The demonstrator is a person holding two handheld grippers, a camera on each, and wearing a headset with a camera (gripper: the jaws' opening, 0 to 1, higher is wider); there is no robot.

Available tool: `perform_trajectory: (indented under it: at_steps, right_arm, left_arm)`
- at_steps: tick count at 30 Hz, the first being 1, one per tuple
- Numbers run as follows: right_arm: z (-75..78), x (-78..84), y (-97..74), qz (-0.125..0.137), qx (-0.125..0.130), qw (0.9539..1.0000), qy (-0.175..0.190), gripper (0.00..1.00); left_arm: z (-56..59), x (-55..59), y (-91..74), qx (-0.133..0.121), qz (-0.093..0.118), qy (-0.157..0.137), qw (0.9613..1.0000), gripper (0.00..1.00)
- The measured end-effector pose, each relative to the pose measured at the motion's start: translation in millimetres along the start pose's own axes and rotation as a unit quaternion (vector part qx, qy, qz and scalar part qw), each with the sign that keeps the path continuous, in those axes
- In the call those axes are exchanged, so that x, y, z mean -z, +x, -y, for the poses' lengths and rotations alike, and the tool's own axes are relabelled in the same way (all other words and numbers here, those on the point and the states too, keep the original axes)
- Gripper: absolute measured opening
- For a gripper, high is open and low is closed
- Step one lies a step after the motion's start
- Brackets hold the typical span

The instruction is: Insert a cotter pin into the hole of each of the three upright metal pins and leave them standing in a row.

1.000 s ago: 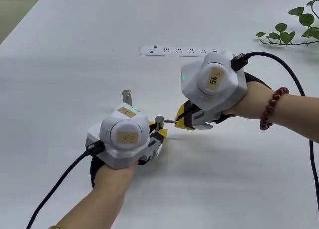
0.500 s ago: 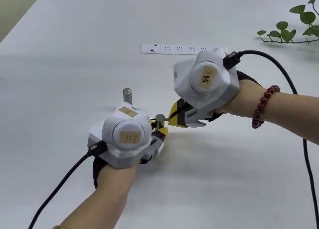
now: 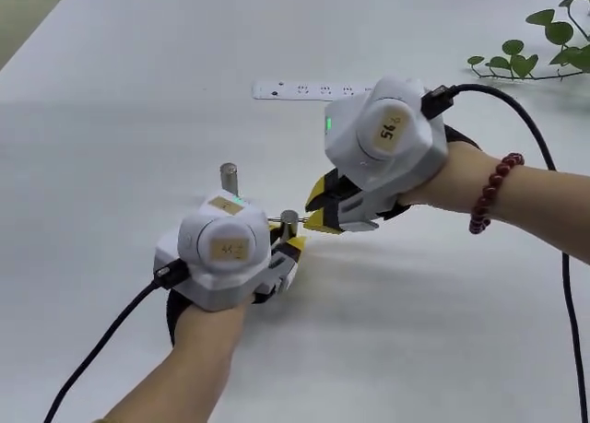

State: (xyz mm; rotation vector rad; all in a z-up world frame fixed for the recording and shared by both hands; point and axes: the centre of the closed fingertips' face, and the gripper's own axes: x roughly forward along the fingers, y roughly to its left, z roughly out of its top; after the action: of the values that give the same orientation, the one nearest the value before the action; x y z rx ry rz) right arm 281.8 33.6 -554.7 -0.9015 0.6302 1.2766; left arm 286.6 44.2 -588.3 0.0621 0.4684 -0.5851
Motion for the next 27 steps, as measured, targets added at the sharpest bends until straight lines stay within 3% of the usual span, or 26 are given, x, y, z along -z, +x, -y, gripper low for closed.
perform_trajectory:
  at_steps: [7, 27]
  right_arm:
    - [-0.9, 3.4, 4.1, -0.006, 0.0, 1.0, 0.005, 0.0]
    - [-7.5, -4.8, 3.5, 0.005, 0.001, 0.9999, 0.013, 0.0]
  left_arm:
    - [-1.8, 4.9, -0.1, -0.01, -0.007, 0.004, 0.9999, 0.14]
    - [-4.3, 5.1, 1.0, -0.031, -0.008, 0.005, 0.9995, 0.11]
